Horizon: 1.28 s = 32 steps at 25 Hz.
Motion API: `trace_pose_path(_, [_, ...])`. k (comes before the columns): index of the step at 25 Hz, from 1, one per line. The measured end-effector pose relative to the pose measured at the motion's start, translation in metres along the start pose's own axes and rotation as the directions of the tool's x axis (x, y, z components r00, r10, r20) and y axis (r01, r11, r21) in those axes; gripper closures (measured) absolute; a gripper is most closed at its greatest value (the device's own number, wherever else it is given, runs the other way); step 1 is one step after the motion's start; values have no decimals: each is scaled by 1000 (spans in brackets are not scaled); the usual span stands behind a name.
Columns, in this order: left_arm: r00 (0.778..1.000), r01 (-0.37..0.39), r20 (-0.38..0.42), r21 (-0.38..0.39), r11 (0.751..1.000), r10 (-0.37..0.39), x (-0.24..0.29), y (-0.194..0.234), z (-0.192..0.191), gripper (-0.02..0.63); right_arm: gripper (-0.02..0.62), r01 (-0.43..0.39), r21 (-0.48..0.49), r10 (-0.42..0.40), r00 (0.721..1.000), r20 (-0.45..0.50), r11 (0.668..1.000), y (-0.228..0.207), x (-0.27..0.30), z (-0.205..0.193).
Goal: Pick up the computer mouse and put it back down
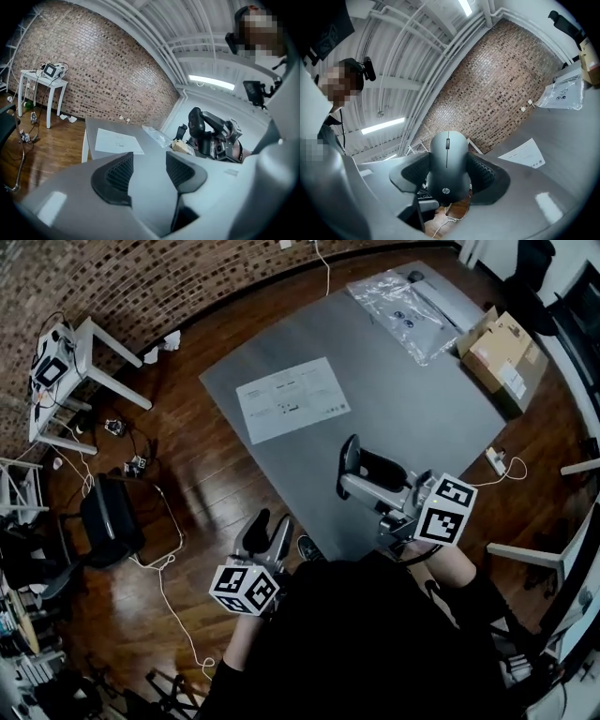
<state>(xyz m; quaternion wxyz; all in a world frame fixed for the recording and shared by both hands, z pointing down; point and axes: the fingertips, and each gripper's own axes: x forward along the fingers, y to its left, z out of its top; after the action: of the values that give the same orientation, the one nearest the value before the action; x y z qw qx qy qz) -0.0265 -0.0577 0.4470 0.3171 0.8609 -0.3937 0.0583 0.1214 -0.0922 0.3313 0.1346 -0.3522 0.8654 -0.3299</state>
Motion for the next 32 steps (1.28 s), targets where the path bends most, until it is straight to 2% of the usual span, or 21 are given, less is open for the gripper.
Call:
trace_pose_path(7, [1000,-16,-4,-5,1000,16,6,-3,-7,403,336,-85,63,80,994,73,994,-4,-9,12])
trace_pose_path(20, [1000,-28,10,-37,999,29,-7,12,-6,403,336,-241,181,212,963,165,953,13,0,22])
trace_pose_path(32, [999,-31,14,-38,999,32,-8,14,-5,403,336,-245,173,220,963,155,954,13,2,19])
